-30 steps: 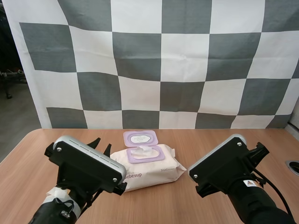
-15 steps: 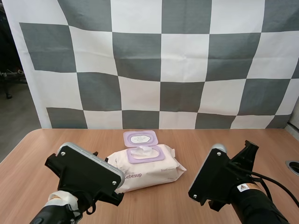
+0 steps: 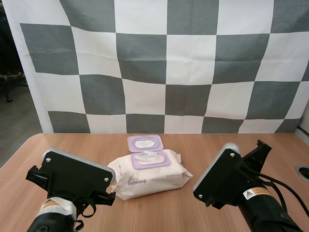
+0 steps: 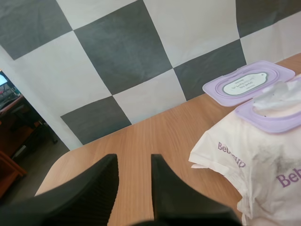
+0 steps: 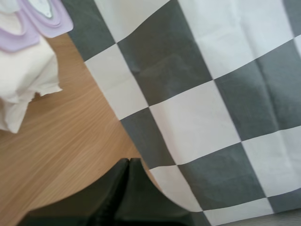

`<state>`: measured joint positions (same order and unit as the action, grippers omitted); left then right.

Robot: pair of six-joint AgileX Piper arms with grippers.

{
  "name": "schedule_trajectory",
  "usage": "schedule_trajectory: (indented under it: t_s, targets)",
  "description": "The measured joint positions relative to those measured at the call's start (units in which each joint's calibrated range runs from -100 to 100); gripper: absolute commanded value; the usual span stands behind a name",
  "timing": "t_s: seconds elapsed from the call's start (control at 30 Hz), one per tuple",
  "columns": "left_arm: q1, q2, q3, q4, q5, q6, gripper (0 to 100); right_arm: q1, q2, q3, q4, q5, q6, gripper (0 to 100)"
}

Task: Open the wet wipes lid

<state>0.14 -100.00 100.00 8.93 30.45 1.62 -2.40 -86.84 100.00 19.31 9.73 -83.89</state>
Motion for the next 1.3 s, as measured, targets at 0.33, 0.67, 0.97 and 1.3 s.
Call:
schedule_trajectory:
  t_s: [0.33, 0.67, 0.97, 1.3]
  targets:
    - [0.00, 0.0, 0.0, 0.4, -0.9, -15.5, 41, 0.6, -3.2, 0.0, -15.9, -8.7, 14.0, 0]
    - [0.00, 0.0, 0.0, 0.4, -0.9, -21.6, 41, 0.6, -3.2, 0.0, -26.7, 3.6, 30.5, 0]
    - [0.00, 0.0, 0.0, 0.4, -0.9, -21.6, 41, 0.6, -3.2, 0.0, -21.9, 10.8, 43.9, 0]
    - [0.00, 0.0, 0.0, 0.4, -0.9, -21.6, 41, 0.6, -3.2, 0.0, -21.4, 13.3, 58.7, 0]
